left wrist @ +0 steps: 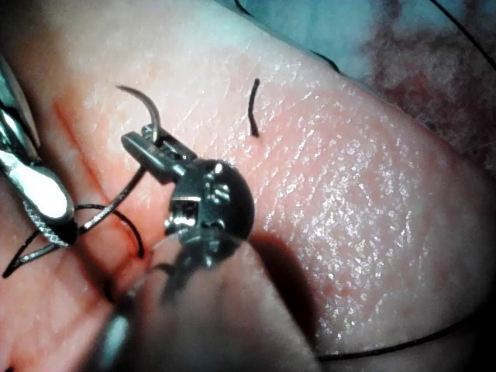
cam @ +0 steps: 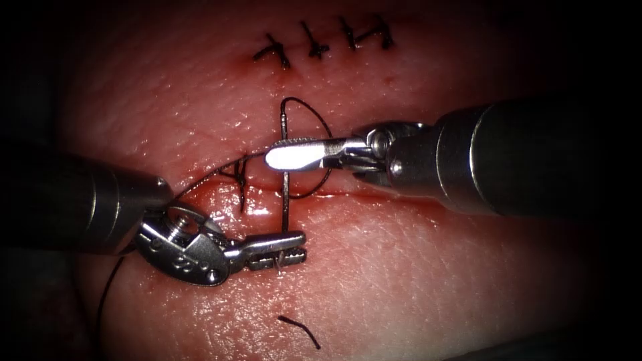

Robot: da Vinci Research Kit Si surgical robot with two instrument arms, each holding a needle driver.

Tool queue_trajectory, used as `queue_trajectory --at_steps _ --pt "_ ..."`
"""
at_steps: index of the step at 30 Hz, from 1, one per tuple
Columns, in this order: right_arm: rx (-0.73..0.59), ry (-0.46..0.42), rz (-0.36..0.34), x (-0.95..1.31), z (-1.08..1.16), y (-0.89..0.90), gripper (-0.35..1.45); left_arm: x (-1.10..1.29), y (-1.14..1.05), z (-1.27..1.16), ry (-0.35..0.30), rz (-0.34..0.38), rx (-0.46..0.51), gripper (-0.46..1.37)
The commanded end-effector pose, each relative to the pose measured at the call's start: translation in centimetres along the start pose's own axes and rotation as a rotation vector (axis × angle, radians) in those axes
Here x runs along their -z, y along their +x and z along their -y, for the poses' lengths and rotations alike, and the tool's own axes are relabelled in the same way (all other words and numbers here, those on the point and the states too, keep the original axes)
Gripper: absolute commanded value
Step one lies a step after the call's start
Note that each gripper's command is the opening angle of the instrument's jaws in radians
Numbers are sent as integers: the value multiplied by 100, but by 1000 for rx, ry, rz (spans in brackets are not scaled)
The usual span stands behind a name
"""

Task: Wound Closure
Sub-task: Pass needle to right grasper

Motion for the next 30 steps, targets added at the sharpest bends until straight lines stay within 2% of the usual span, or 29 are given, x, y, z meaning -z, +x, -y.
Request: queue_trajectory --at_steps 1,8,16,21,25,30 --pt "7 1 2 1 1 0 44 0 0 0 -4 1 -1 -35" --pt "22 4 12 9 2 2 48 1 1 0 -5 1 -12 -35" --pt "56 -6 11 28 1 8 53 2 3 2 -7 2 -32 -35" --pt "104 -24 -3 39 -1 9 67 2 7 5 -1 5 -67 -35" --pt "170 -27 4 42 -1 9 91 2 8 5 3 7 -83 -35" --pt "188 -31 0 38 -1 8 98 2 11 6 4 8 -109 -35"
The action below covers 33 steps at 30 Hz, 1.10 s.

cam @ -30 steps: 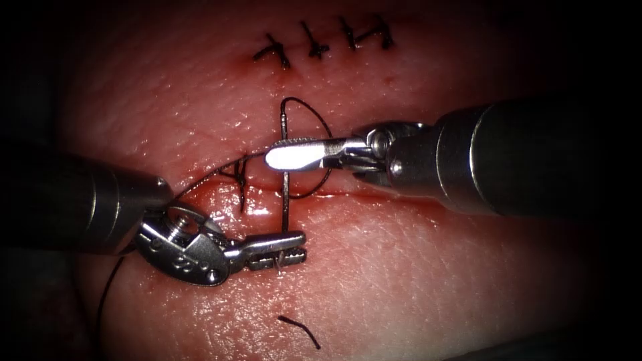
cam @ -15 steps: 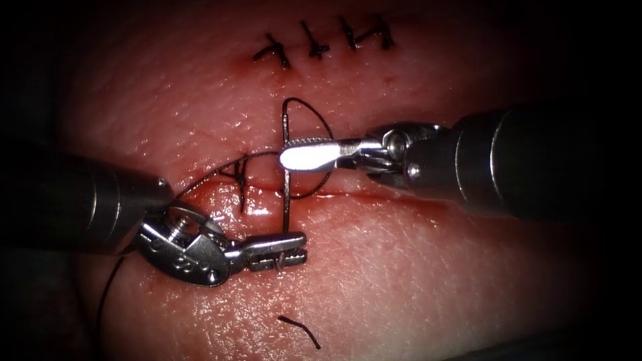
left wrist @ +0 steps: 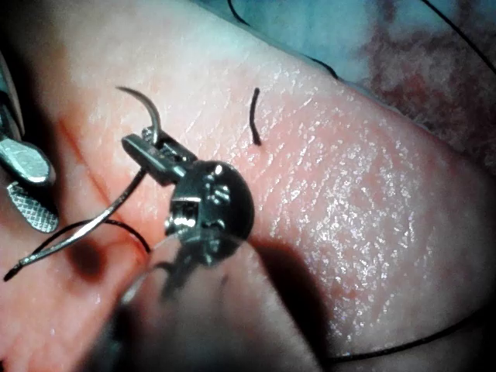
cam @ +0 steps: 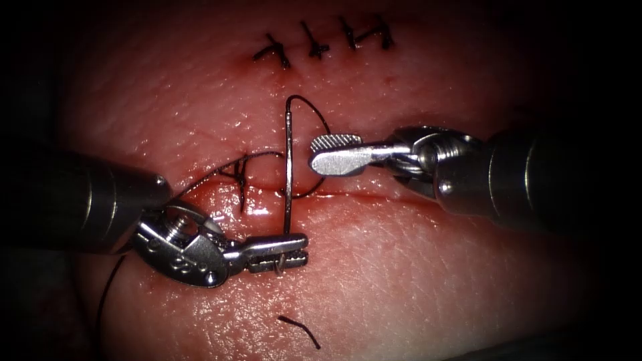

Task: Wound Closure
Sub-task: Pass needle to right grasper

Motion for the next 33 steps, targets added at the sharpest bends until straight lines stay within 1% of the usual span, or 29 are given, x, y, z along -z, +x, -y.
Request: queue_trajectory --at_steps 1,4,5,7,12,14,20,23,26,33 --pt "-1 4 -2 -1 -1 0 98 0 0 0 -5 0 -7 -35" --pt "1 -4 2 -4 -2 -1 92 0 2 1 -3 -1 -22 -35" --pt "4 -16 13 -5 -3 -2 87 0 2 2 -4 -1 -33 -35" --pt "10 -40 36 -6 -5 -5 86 0 3 3 0 -4 -37 -35" --pt "-24 -74 54 -10 -11 -13 82 1 6 5 7 -6 -49 -35" --pt "-40 -74 51 -11 -12 -14 81 0 7 5 7 -5 -54 -35" --pt "-113 -78 35 -18 -10 -15 68 0 8 5 8 -4 -60 -35" --pt "-155 -79 25 -22 -8 -16 65 0 8 5 7 -4 -60 -35" --pt "-192 -68 22 -28 -6 -18 56 0 8 5 7 -4 -60 -35" --pt "-201 -57 31 -40 -3 -21 54 -1 8 5 8 -3 -60 -35"
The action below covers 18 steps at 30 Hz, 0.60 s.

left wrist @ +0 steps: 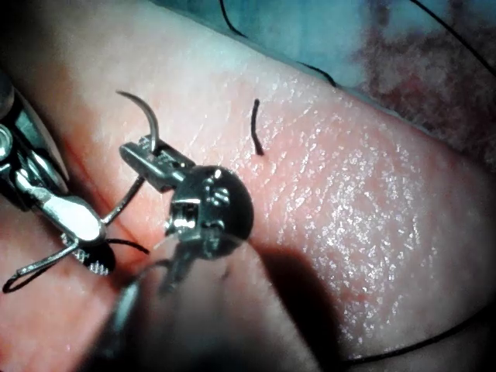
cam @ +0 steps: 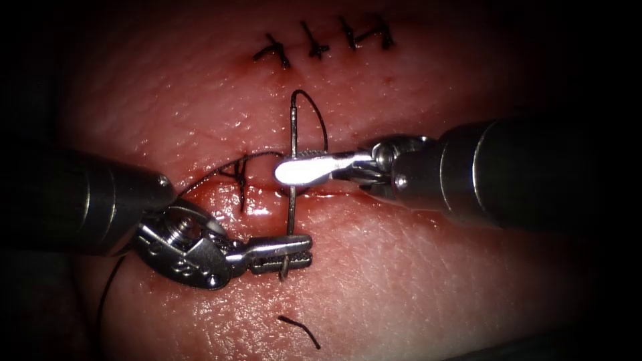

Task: Wound Closure
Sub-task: Pass needle to right grasper

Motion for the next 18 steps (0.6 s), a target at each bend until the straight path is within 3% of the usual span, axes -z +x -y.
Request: queue_trajectory --at_steps 1,9,16,18 --pt "-5 1 3 -1 0 0 52 0 0 0 -7 1 0 -35" --pt "-24 4 1 -6 -1 -6 36 0 0 0 -7 1 0 -35" --pt "-81 7 -1 -6 -1 -8 -35 -1 0 -1 -6 2 0 -35" --pt "-129 17 6 -7 -1 -8 -35 -1 1 -1 -6 3 0 -35"
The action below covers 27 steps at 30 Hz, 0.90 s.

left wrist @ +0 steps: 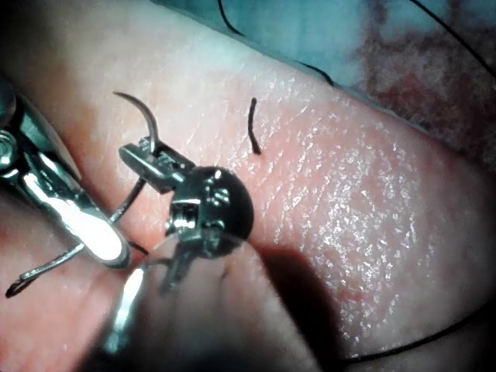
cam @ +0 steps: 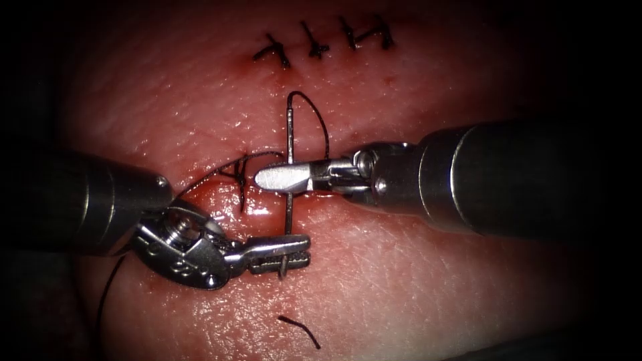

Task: Wound Closure
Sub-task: Pass needle to right grasper, then insert left end-effector into incision and open jaws to widen wound opening

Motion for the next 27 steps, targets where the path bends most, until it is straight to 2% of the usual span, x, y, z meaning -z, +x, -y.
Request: queue_trajectory --at_steps 1,4,9,10,12,14,17,19,22,24,27 --pt "1 -9 3 0 0 3 -35 0 0 0 -8 0 0 -35" --pt "-1 -45 16 -1 0 3 -35 0 0 0 -8 0 0 -35" --pt "0 -57 -6 1 -1 6 -35 0 0 0 -8 0 1 -35" --pt "0 -57 -5 2 -1 7 -35 0 0 0 -8 -1 13 -28" --pt "1 -59 -2 4 -2 7 -35 -1 0 2 -3 -6 62 28" --pt "1 -55 -1 5 -2 7 -35 0 0 4 23 -11 102 58" --pt "-4 -52 -7 7 -2 8 -35 0 1 5 47 -13 125 84" --pt "2 -52 -13 8 -2 8 -35 0 2 6 51 -14 138 92" --pt "14 -52 -28 10 -3 10 -35 -1 4 8 54 -13 194 114" --pt "26 -51 -43 12 -3 12 -35 -1 5 8 59 -12 248 122" --pt "36 -54 -56 15 -4 16 -35 -1 6 7 61 -13 284 122"
